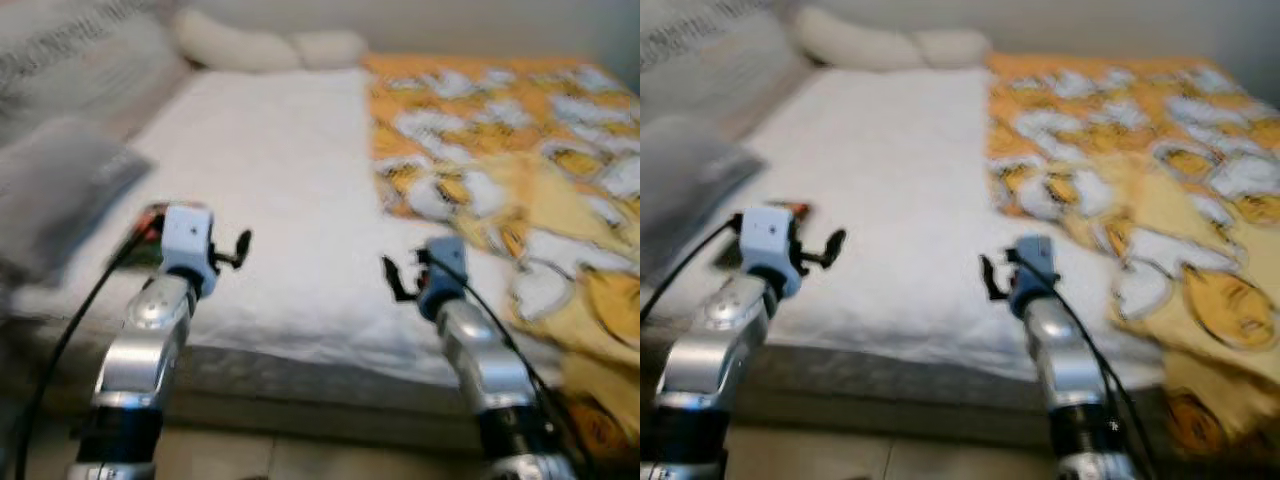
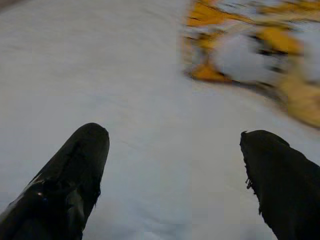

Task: Clean up the room

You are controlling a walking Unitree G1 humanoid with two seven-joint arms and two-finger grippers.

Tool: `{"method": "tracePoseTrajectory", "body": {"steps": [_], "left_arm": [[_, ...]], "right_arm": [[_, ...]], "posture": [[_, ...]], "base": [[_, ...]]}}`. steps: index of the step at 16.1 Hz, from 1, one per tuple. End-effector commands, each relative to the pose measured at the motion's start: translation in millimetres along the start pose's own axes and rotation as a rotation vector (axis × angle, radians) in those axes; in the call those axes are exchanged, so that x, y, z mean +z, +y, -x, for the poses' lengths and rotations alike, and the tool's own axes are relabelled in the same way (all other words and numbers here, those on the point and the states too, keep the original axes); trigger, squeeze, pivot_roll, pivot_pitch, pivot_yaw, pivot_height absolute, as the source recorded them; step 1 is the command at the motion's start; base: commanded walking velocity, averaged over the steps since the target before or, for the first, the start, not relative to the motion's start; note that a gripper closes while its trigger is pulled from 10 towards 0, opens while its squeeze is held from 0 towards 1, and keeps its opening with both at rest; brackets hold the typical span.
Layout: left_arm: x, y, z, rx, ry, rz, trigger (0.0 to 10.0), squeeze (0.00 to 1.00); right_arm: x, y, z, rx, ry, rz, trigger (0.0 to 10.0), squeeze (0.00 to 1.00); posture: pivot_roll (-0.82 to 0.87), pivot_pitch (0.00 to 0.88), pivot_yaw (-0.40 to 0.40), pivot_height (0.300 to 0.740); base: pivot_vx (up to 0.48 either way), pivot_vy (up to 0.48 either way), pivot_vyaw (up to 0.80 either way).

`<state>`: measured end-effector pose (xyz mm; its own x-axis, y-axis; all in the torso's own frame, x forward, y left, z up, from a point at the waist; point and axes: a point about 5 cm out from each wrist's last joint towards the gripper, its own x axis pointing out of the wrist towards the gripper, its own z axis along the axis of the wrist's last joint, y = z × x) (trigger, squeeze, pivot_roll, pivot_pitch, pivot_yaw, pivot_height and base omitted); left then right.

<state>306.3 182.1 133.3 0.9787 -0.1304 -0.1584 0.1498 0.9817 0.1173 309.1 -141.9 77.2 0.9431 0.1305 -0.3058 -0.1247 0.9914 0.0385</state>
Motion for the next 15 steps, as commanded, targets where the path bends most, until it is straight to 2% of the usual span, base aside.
{"method": "tracePoseTrajectory", "body": {"steps": [1,8,15], "left_arm": [[1.5,0.6,-0.4,-0.005,-0.003,0.000,10.0,0.00],[1.2,0.7,-1.3,-0.004,-0.001,0.007,10.0,0.00],[0.2,2.5,1.1,-0.004,0.006,0.002,10.0,0.00]], "right_arm": [[1.9,2.0,-1.0,0.002,0.000,-0.011,10.0,1.00],[2.9,1.2,-1.9,-0.002,0.004,-0.004,10.0,1.00],[4.5,6.2,-1.1,0.023,0.000,0.058,10.0,1.00]], "posture": [[-0.03,0.000,0.026,0.740],[-0.03,0.000,0.026,0.740],[-0.02,0.000,0.020,0.740]], "base": [[0.259,0.000,-0.74],[0.258,0.000,-0.72],[0.257,0.000,0.00]]}}
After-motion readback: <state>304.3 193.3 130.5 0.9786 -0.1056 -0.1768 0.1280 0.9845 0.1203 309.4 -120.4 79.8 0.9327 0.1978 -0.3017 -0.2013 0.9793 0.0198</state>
